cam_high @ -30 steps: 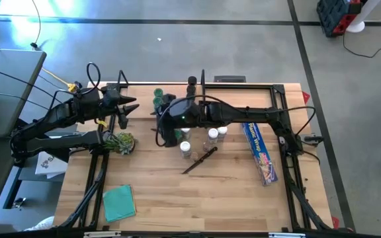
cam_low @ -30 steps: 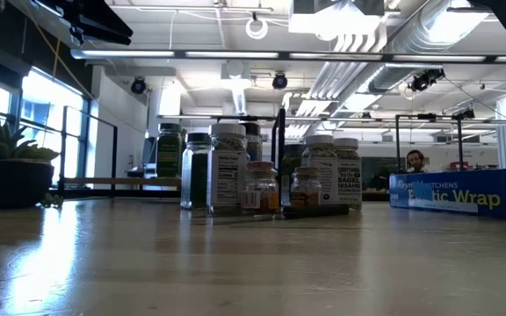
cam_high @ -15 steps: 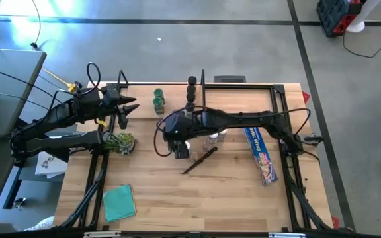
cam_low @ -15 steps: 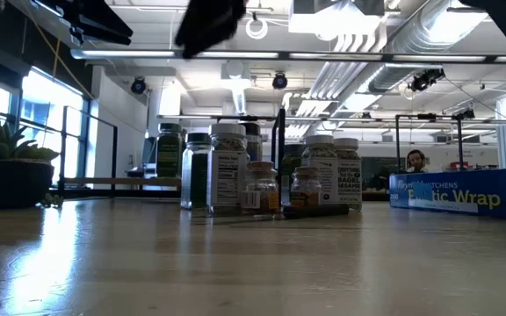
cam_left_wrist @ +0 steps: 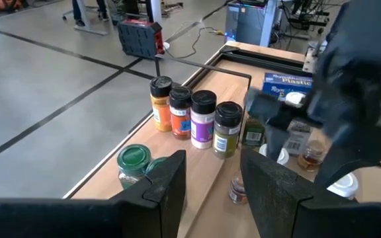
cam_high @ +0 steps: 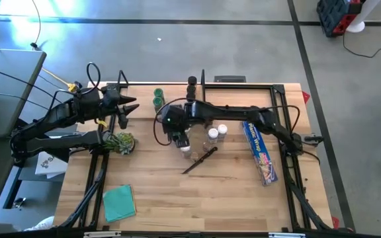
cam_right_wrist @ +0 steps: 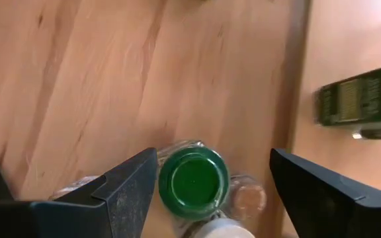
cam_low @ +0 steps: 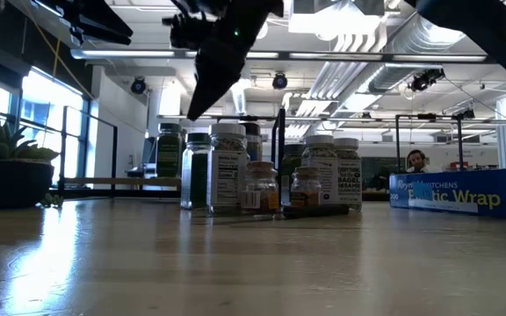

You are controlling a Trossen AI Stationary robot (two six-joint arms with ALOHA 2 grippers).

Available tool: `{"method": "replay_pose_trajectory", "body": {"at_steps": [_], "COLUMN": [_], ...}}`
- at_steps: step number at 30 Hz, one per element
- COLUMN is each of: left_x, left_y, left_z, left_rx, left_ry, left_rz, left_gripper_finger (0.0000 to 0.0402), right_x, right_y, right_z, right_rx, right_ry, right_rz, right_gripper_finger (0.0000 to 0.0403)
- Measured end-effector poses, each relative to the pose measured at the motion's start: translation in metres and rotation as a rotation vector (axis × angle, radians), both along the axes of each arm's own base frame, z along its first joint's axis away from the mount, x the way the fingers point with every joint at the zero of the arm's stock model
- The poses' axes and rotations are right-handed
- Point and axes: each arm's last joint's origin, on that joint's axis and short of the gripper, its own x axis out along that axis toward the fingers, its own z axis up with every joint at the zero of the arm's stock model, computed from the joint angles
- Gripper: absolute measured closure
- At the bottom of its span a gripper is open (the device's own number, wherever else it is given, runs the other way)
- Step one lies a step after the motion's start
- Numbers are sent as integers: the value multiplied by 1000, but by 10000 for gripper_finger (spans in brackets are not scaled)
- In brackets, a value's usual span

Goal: Shelf spices
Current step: Put the green lid seasoning bottle on the shelf

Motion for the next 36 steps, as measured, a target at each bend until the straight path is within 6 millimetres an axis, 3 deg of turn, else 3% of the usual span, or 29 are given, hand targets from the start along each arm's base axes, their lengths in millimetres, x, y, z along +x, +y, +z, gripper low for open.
{"method": "replay_pose_trajectory", "body": {"at_steps": [6,17,36], "left_x": [0,0,0], "left_y": [0,0,0], "left_z": [0,0,0], "left_rx": [-4,-5,-52], "left_ry": [1,2,-32], "left_rz": [-2,-4,15], "left_gripper_finger": [261,261,261], "right_x": [-6,-7,-15], "right_y": [-4,12,44], "right_z": [-15,-14,-16], "right_rx": [53,287,264], "right_ry": [116,135,231], "right_rz": [-14,-73,-161], "right_gripper_finger": [114,114,114]}}
